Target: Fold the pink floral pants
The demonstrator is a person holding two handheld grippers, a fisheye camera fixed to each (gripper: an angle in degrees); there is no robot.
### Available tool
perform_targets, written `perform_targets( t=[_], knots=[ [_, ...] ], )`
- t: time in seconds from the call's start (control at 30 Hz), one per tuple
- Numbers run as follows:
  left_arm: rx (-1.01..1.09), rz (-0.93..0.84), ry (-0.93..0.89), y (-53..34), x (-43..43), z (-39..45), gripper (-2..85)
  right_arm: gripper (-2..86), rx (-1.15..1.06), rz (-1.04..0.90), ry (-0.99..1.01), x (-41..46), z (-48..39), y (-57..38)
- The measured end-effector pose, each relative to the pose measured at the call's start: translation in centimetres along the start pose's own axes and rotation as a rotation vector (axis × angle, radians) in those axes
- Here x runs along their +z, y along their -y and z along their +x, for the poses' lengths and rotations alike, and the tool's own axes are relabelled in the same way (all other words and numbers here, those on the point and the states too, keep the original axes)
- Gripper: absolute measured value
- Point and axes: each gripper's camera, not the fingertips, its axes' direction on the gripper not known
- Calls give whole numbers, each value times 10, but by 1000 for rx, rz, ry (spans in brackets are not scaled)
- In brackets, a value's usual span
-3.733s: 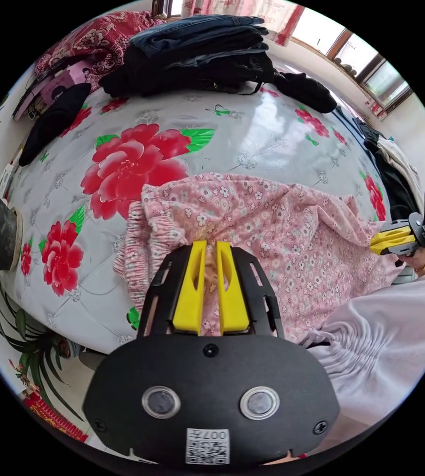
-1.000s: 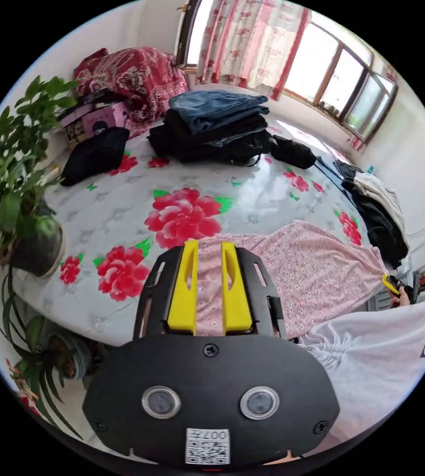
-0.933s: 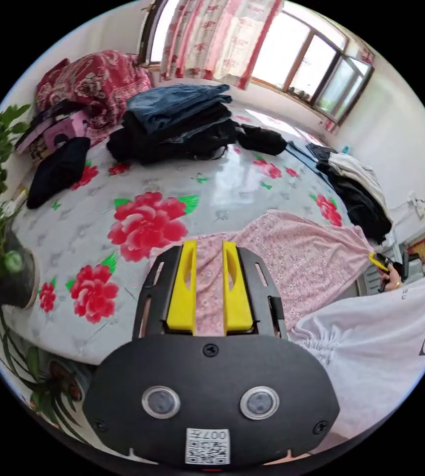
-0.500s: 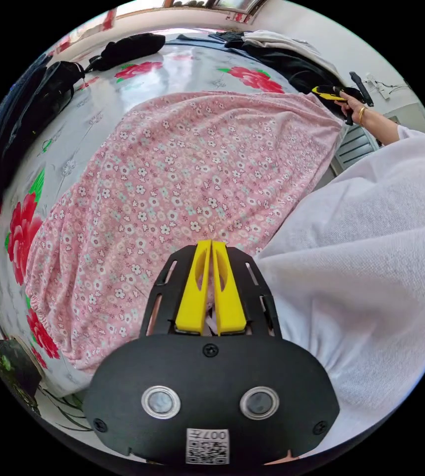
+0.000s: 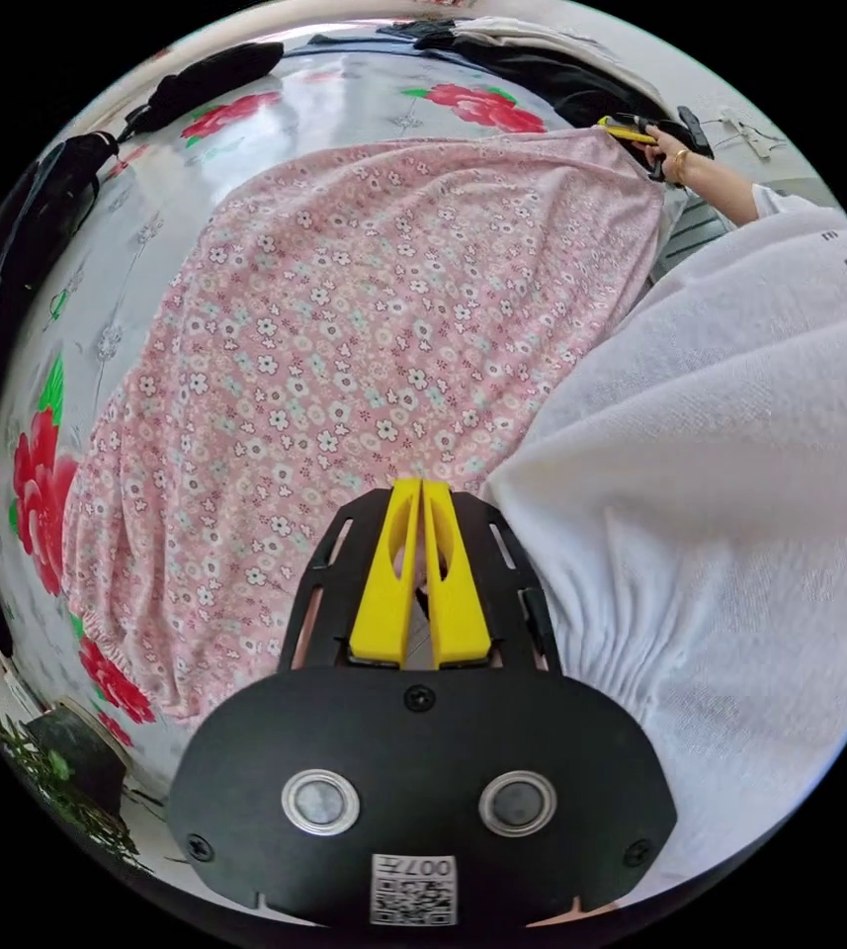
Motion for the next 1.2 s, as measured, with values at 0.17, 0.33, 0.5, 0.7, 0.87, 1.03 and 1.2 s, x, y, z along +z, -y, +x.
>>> perform_targets(
  t=[0.17, 0.33, 0.5, 0.7, 0.87, 1.03, 1.2],
  knots=[
    [-15, 200, -43, 5, -52, -38, 4, 46, -41, 170, 154, -61, 6, -37],
    [99, 274, -90, 47, -64, -60, 49, 42, -217, -37, 247, -63, -7, -139],
    [313, 175, -163, 71, -26, -22, 63, 35, -324, -162, 99, -37, -29, -248],
    [508, 86, -97, 53, 22, 32, 41, 19, -423, -137, 50, -17, -52, -270],
    [540, 77, -14, 35, 38, 36, -8, 2, -507, -178, -35, 6, -51, -269],
    [495, 177, -71, 11, 10, 22, -10, 5, -463, -115, 13, -18, -24, -268],
    [507, 215, -63, -6, 3, 22, -10, 33, -442, -83, 62, -21, -12, -267]
  ],
)
